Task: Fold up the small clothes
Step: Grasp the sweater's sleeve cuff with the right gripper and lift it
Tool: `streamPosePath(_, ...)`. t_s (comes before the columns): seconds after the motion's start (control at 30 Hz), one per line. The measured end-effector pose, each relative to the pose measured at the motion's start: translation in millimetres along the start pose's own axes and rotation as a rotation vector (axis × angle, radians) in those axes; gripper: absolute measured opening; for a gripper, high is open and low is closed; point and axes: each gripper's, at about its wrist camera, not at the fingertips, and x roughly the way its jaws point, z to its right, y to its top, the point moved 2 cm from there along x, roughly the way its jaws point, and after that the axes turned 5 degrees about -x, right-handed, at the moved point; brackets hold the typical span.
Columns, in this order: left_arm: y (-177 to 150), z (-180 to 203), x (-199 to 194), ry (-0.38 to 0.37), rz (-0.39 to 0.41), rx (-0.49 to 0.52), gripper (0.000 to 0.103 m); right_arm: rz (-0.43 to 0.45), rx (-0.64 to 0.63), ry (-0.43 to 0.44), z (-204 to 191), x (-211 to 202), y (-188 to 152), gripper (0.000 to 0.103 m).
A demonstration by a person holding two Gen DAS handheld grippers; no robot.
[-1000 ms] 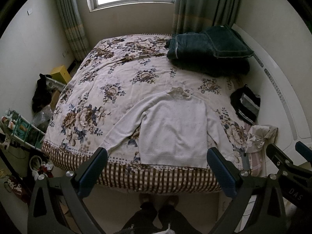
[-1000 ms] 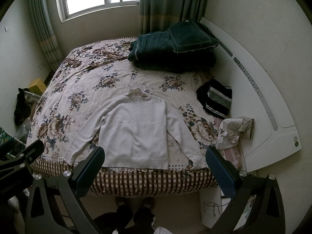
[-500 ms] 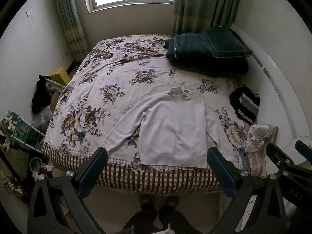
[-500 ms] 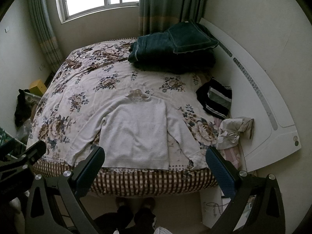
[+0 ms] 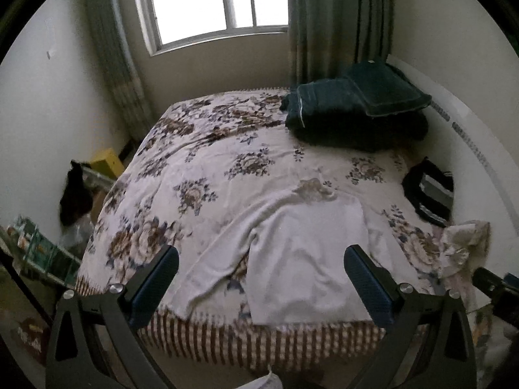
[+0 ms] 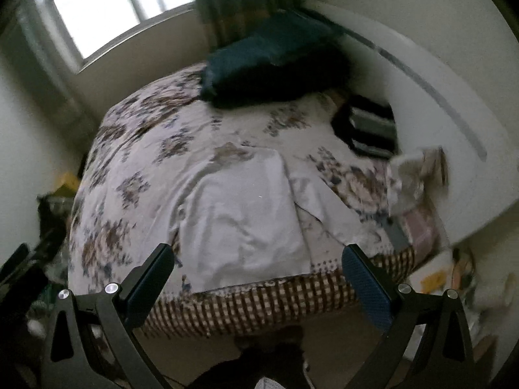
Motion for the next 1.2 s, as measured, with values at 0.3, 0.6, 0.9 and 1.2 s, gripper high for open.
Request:
streamPosePath(0.3,-56,64,165,0.042,-0.174,0.070,0.103,-0.108,0.314,-0.139,142,165,-37,0.103)
streamPosePath(0.6,-114,119,313,0.110,-0.354,0.138,0.103,-0.326,0.583,-0.188,283,369,-106,0.103)
streamPosePath(0.9,-150,146,424,0.147,-0.410,0.173,0.103,-0.399,0.926,-0.225,377,481,-185,0.102)
streamPosePath(1.2,-166,149,485,0.149,-0.470,0.163,0.103,-0.354,1.155,-0.144,412,550,-220,0.074)
